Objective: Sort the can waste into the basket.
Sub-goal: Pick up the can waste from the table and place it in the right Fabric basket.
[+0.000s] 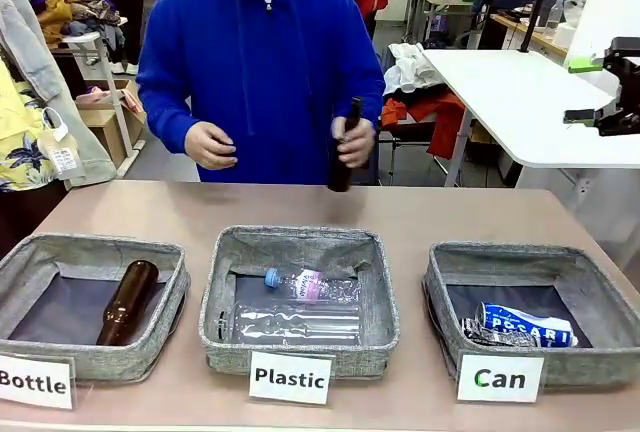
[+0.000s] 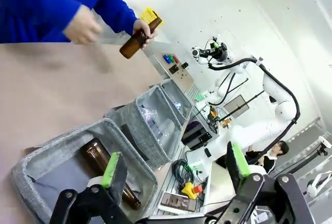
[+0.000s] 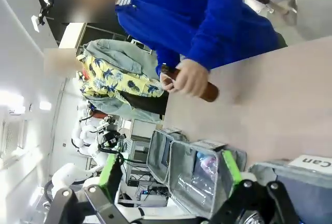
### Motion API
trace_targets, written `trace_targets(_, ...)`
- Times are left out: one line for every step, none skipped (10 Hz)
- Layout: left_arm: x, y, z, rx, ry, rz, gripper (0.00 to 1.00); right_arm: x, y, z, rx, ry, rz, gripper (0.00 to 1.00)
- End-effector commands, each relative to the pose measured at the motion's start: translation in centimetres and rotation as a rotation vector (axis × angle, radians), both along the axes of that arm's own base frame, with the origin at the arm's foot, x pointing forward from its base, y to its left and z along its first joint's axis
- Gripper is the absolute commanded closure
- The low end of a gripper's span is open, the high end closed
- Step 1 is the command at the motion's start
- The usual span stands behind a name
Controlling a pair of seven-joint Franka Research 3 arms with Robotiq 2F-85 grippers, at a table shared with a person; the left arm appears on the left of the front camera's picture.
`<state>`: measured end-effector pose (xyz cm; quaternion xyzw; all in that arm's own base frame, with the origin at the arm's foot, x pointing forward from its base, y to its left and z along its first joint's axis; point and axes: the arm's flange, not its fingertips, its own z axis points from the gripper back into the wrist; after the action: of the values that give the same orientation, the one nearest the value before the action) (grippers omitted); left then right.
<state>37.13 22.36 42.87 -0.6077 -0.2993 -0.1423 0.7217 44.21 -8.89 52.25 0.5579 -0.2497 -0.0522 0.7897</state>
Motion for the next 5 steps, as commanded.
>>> trace_targets(0.36, -1.18, 1.33, 0.026, 0.028, -0.018, 0.0, 0.1, 0.8, 0.04, 0.005, -0.002, 0.023, 0.0)
trace_targets(0.36, -1.18, 1.33, 0.026, 0.028, -0.018, 0.0, 0.1, 0.8, 0.04, 0.005, -0.002, 0.023, 0.0)
trace_targets(0.36, -1.18, 1.33, 0.026, 0.028, -0.018, 0.0, 0.1, 0.8, 0.04, 0.005, -0.002, 0.023, 0.0)
trace_targets(0.36, -1.18, 1.33, 0.026, 0.028, -0.018, 0.0, 0.1, 0.8, 0.04, 0.005, -0.002, 0.023, 0.0)
trace_targets(0.36, -1.18, 1.33, 0.026, 0.028, -0.018, 0.0, 0.1, 0.8, 0.04, 0.005, -0.002, 0.023, 0.0)
